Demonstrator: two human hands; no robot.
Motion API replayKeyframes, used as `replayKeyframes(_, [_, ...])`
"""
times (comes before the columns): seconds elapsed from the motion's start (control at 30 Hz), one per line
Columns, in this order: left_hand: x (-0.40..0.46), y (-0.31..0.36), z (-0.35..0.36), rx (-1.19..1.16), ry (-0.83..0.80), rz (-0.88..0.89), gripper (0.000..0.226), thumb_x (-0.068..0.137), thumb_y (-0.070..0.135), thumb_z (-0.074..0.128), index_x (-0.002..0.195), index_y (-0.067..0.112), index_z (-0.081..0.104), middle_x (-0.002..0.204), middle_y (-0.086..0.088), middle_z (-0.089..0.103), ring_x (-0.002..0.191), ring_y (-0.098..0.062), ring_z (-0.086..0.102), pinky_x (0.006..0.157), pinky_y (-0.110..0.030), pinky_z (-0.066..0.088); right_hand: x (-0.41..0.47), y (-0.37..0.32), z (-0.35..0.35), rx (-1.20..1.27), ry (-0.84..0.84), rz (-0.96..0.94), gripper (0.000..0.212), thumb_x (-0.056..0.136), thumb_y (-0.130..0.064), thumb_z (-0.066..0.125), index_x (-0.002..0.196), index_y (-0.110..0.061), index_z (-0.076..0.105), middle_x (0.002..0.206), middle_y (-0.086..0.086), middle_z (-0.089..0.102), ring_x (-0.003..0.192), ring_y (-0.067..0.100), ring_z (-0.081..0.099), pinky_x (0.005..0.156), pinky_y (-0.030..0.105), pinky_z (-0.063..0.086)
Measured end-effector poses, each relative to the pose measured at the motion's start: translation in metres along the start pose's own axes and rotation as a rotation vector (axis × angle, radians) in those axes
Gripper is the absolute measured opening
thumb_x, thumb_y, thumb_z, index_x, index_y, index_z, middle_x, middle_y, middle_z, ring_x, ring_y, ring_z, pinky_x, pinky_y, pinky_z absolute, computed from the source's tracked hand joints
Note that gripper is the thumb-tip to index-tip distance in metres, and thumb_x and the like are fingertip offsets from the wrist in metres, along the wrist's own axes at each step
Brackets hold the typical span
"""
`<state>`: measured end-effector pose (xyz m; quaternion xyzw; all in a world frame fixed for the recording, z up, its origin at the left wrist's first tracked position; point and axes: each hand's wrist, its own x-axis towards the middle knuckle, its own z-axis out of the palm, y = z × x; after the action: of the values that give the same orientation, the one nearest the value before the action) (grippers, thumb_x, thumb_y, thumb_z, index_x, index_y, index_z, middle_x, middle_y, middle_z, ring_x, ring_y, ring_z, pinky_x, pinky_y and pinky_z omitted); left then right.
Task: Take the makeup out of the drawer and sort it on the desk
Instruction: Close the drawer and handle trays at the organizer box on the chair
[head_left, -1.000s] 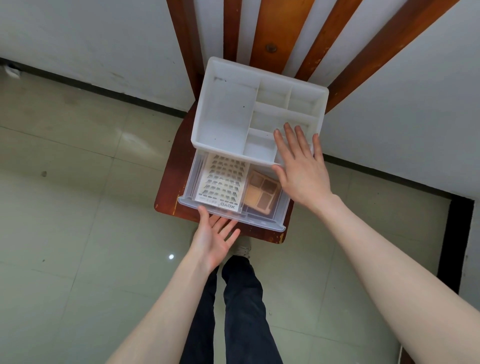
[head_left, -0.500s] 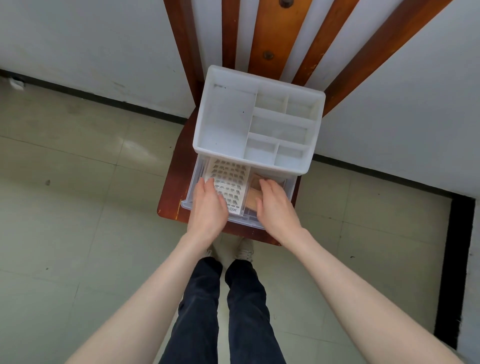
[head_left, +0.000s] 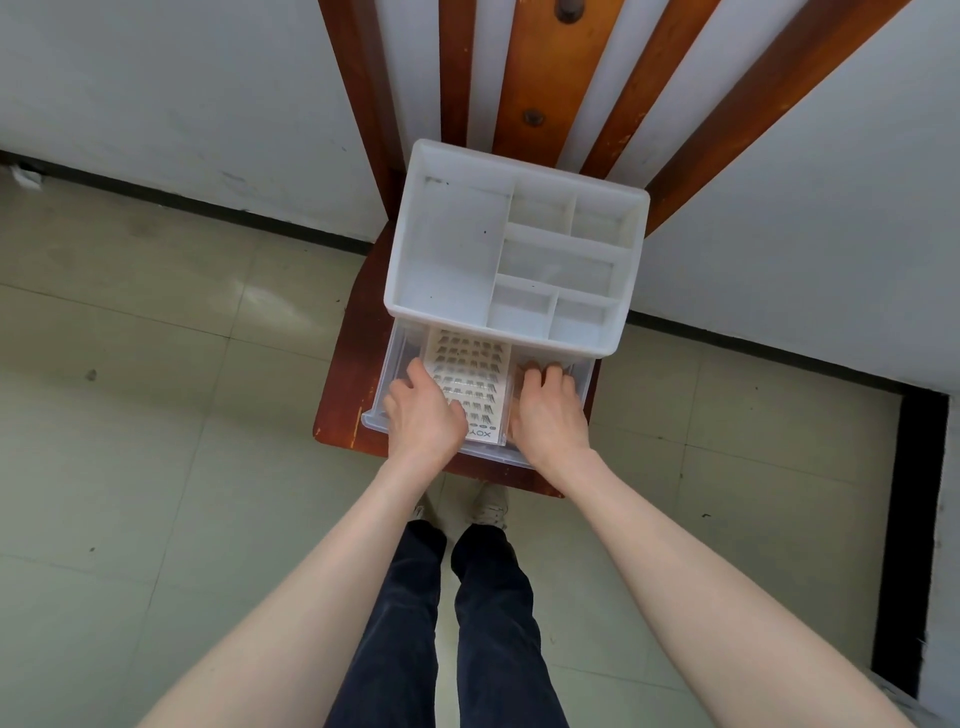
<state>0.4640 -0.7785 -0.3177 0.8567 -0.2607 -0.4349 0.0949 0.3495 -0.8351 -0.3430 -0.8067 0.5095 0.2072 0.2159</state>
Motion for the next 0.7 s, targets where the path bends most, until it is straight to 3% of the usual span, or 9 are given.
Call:
replayKeyframes(0.2, [0.009, -0.002, -0.003, -0.123, -0.012, -0.036, 0.064, 0.091, 0.012, 0.054, 0.142, 0.005, 0.016, 0.14, -0.02, 0.034, 0.127, -0.033, 0.036, 0.103, -0.04, 0.032, 0.004, 0.001, -0.002, 0.037, 0.032, 0.013, 0.04, 0.088, -0.005, 0.051, 0.127, -0.002, 0.039, 0.123, 0.019, 0.045, 0.113, 0.033, 0.043, 0.094, 0.036, 0.037])
replayKeyframes(0.33, [0.011, -0.003, -0.005, -0.178, -0.026, -0.07, 0.053, 0.093, 0.02, 0.052, 0.138, 0.004, 0.029, 0.139, -0.016, 0.034, 0.125, -0.03, 0.041, 0.102, -0.037, 0.034, 0.007, 0.002, -0.008, 0.049, 0.035, 0.004, 0.032, 0.089, -0.006, 0.048, 0.121, -0.003, 0.046, 0.122, 0.017, 0.049, 0.114, 0.032, 0.043, 0.096, 0.035, 0.035])
replayKeyframes(0.4, [0.013, -0.006, -0.007, -0.255, -0.049, -0.093, 0.047, 0.093, 0.026, 0.051, 0.133, 0.004, 0.039, 0.134, -0.014, 0.043, 0.119, -0.029, 0.047, 0.1, -0.039, 0.04, 0.008, 0.005, -0.012, 0.064, 0.05, -0.011, 0.025, 0.092, -0.007, 0.045, 0.115, -0.003, 0.052, 0.119, 0.017, 0.051, 0.112, 0.031, 0.043, 0.095, 0.034, 0.034])
replayKeyframes(0.5, [0.01, -0.008, -0.015, -0.478, -0.111, -0.147, 0.029, 0.094, 0.025, 0.051, 0.115, 0.004, 0.053, 0.112, -0.006, 0.058, 0.1, -0.021, 0.054, 0.084, -0.031, 0.04, 0.006, 0.009, -0.019, 0.147, 0.06, -0.023, 0.023, 0.096, -0.014, 0.043, 0.109, -0.004, 0.058, 0.114, 0.015, 0.053, 0.111, 0.03, 0.043, 0.092, 0.035, 0.037])
replayKeyframes(0.6, [0.003, -0.011, -0.024, -0.687, -0.213, -0.21, 0.019, 0.095, 0.022, 0.051, 0.107, 0.008, 0.049, 0.093, -0.002, 0.058, 0.081, -0.013, 0.055, 0.078, -0.029, 0.038, -0.004, 0.009, -0.025, 0.225, 0.012, -0.027, 0.024, 0.094, -0.016, 0.047, 0.111, -0.004, 0.059, 0.113, 0.014, 0.053, 0.107, 0.029, 0.048, 0.085, 0.035, 0.042])
replayKeyframes(0.7, [-0.004, -0.015, -0.033, -0.794, -0.278, -0.242, 0.024, 0.095, 0.019, 0.051, 0.113, 0.003, 0.051, 0.096, -0.005, 0.065, 0.081, -0.015, 0.062, 0.064, -0.025, 0.046, -0.016, 0.012, -0.025, 0.351, -0.058, 0.027, 0.022, 0.092, -0.015, 0.05, 0.112, -0.009, 0.057, 0.11, 0.012, 0.061, 0.097, 0.03, 0.058, 0.081, 0.038, 0.048])
